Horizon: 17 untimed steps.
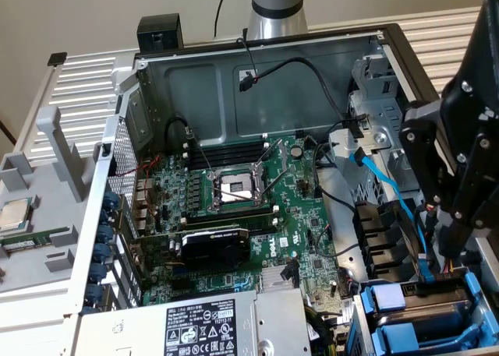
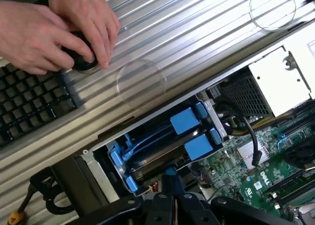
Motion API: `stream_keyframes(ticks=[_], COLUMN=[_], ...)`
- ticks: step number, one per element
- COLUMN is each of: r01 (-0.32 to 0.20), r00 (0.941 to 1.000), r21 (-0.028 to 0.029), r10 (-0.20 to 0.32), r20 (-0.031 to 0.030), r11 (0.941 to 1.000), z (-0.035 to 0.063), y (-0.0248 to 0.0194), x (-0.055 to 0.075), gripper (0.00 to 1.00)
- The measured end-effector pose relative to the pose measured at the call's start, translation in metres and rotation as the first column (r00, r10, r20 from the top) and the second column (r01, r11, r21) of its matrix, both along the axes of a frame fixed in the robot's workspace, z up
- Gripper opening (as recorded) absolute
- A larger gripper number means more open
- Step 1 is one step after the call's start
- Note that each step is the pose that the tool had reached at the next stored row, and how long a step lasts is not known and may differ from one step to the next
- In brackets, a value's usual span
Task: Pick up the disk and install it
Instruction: 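Insert the second disk wire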
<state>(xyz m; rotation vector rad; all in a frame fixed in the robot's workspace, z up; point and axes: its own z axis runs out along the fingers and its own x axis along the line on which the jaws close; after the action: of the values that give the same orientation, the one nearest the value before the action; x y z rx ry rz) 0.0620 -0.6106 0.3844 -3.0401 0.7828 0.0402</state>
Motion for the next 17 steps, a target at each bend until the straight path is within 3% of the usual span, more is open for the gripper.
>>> stream_keyframes(ticks=[4, 8, 12, 17], r01=[-0.069, -0.135, -0.191, -0.264], r00=[0.9976, 0.9908, 0.9816, 0.9645], r21=[-0.0001, -0.0005, -0.0005, -0.0008], r10=[0.069, 0.135, 0.191, 0.264], r20=[0.0044, 0.0077, 0.0084, 0.0095], r11=[0.9976, 0.9908, 0.9816, 0.9645], z=[0.0000, 0.0000, 0.0000, 0.0000], y=[0.0000, 0.0000, 0.0000, 0.0000], x=[0.0000, 0.0000, 0.0000, 0.0001], gripper=[0.11, 0.11, 0.11, 0.11])
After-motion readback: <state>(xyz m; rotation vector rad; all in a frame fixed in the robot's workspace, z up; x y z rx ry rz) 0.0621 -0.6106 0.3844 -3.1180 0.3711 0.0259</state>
